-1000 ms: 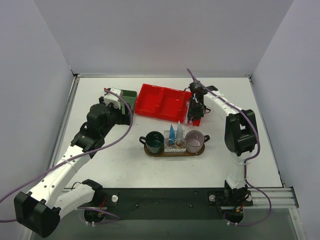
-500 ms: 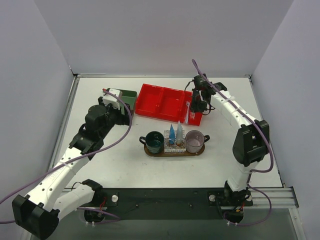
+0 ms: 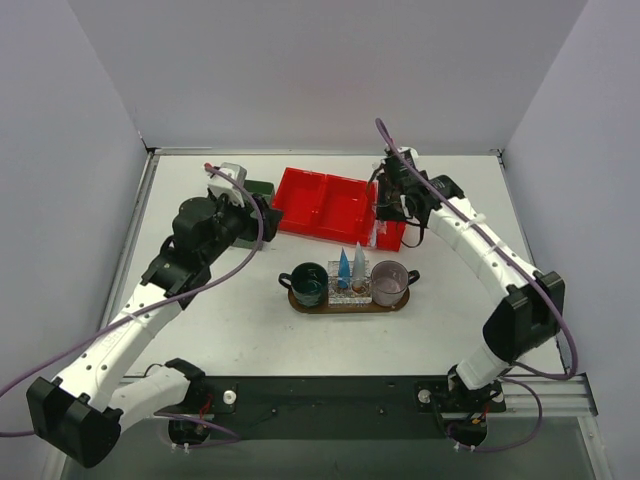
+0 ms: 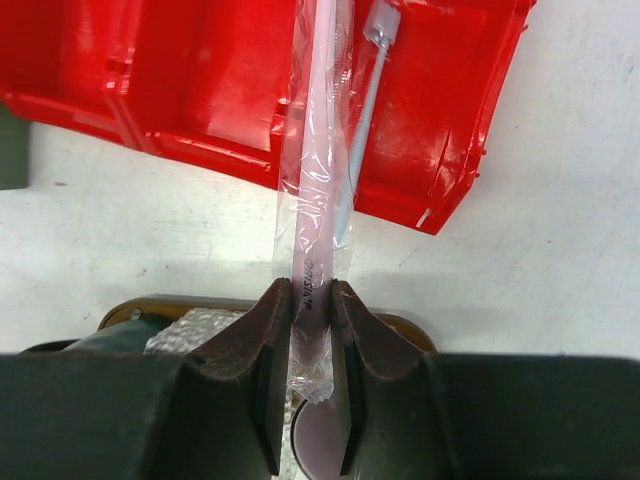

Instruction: Prepare toiletry sets of a toothbrush and toothpaste on the tray

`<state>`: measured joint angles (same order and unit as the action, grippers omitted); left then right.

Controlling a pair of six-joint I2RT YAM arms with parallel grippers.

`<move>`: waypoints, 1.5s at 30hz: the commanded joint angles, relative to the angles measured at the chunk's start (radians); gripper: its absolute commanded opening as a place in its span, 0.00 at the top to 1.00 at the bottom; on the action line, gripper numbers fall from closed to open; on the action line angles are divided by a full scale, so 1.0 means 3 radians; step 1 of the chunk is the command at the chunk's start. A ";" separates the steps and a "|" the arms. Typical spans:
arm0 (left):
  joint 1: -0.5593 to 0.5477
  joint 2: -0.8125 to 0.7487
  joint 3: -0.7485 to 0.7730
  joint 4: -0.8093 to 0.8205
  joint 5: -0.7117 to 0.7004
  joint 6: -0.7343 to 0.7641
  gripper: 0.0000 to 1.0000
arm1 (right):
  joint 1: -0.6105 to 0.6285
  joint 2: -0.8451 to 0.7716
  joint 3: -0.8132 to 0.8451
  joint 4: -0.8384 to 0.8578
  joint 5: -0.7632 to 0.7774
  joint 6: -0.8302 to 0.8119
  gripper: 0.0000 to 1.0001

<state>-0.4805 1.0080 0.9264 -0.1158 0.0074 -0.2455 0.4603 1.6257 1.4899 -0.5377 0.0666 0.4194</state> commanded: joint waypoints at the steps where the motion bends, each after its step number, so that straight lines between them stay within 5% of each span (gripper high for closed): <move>1: -0.0086 0.0111 0.0358 0.0411 0.0374 -0.0648 0.20 | 0.0122 -0.0504 -0.0139 0.0115 0.0228 -0.0155 1.00; 15: -0.0893 0.0955 0.1018 0.0984 0.0788 -0.1273 0.20 | 0.0429 -0.1706 -0.1049 0.0754 -0.0038 -0.0284 1.00; 30: -0.1149 0.1487 0.1131 0.1168 0.0686 -0.1774 0.21 | 0.0971 -0.2157 -0.1305 0.1025 0.0146 -0.0401 1.00; 37: -0.1154 0.1298 0.0895 0.1429 0.0390 -0.1876 0.32 | 0.1058 -0.2146 -0.1290 0.1025 0.0187 -0.0406 1.00; 45: -0.1154 0.1272 0.0859 0.1455 0.0338 -0.1882 0.58 | 0.1155 -0.2116 -0.1290 0.1061 0.0197 -0.0411 1.00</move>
<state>-0.8238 1.4284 1.1843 0.2428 0.1268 -0.8040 0.7849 0.9920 1.0927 -0.2573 0.1062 0.3084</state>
